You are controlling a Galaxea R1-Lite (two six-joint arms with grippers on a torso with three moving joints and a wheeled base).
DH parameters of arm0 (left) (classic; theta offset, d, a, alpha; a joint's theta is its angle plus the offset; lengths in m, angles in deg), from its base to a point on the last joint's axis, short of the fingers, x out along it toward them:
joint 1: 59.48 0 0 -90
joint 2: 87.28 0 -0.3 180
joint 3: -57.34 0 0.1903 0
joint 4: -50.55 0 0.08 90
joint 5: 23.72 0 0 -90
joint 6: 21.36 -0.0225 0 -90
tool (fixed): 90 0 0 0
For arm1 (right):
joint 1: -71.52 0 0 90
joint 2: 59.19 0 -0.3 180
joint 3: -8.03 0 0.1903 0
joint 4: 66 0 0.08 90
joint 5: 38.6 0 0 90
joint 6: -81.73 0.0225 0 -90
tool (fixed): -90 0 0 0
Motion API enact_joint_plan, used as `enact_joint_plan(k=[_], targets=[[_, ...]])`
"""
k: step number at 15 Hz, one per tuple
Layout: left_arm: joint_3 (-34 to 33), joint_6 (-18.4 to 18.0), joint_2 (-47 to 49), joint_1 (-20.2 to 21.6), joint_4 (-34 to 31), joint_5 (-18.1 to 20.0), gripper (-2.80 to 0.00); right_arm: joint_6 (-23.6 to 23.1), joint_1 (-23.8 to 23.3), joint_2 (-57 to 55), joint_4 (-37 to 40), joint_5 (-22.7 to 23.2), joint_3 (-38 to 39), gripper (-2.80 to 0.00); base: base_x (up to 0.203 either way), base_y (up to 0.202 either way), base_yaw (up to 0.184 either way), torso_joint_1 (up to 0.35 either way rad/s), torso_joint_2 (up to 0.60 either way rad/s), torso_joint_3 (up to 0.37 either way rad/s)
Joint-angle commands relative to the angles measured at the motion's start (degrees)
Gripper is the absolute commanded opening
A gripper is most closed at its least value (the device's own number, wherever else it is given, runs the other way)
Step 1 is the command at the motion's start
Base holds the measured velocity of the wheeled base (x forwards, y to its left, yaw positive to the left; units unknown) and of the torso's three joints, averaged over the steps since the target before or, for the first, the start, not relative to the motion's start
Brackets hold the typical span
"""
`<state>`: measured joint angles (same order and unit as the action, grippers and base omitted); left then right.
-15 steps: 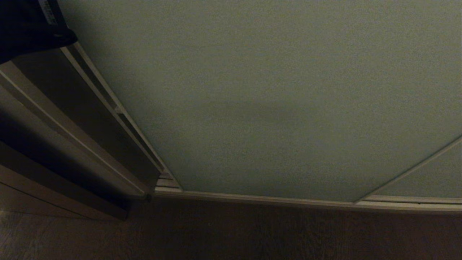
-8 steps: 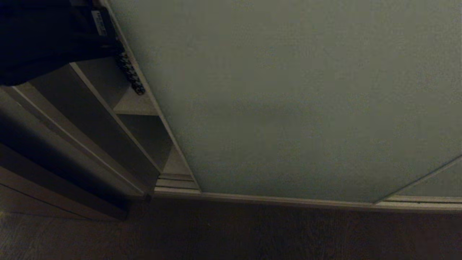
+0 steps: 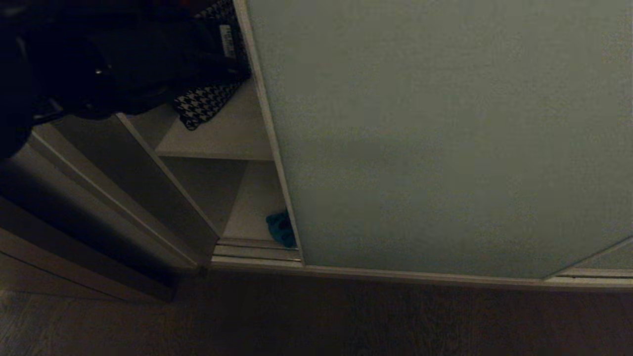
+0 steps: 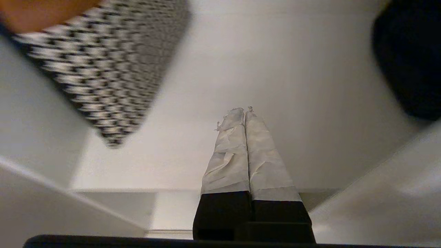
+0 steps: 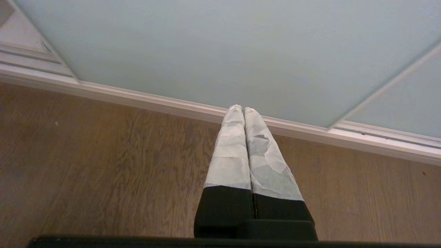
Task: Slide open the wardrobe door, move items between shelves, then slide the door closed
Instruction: Open the door
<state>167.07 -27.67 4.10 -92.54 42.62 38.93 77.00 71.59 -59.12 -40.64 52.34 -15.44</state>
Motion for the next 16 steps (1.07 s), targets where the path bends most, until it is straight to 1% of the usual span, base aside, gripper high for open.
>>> enact_joint_plan(k=[1, 4, 6, 13, 16], targets=[[3.1, -0.1, 5.2, -3.7, 0.1, -1.3, -2.8, 0.0, 0.0, 0.0, 0.0, 0.0, 0.0, -2.8, 0.0, 0.0, 0.0, 0.0, 0.0, 0.0], [6.6, -0.1, 8.3, -6.0, 0.1, -2.2, -2.8, 0.0, 0.0, 0.0, 0.0, 0.0, 0.0, -2.8, 0.0, 0.0, 0.0, 0.0, 0.0, 0.0], [7.8, 0.2, 8.8, -8.3, 0.2, -2.1, -2.8, 0.0, 0.0, 0.1, 0.0, 0.0, 0.0, -2.8, 0.0, 0.0, 0.0, 0.0, 0.0, 0.0], [14.1, 0.1, 16.8, -15.1, 0.4, -2.9, -2.8, 0.0, 0.0, 0.0, 0.0, 0.0, 0.0, -2.8, 0.0, 0.0, 0.0, 0.0, 0.0, 0.0], [18.9, 0.0, 20.1, -17.4, 0.2, -2.9, -2.8, 0.0, 0.0, 0.0, 0.0, 0.0, 0.0, -2.8, 0.0, 0.0, 0.0, 0.0, 0.0, 0.0]])
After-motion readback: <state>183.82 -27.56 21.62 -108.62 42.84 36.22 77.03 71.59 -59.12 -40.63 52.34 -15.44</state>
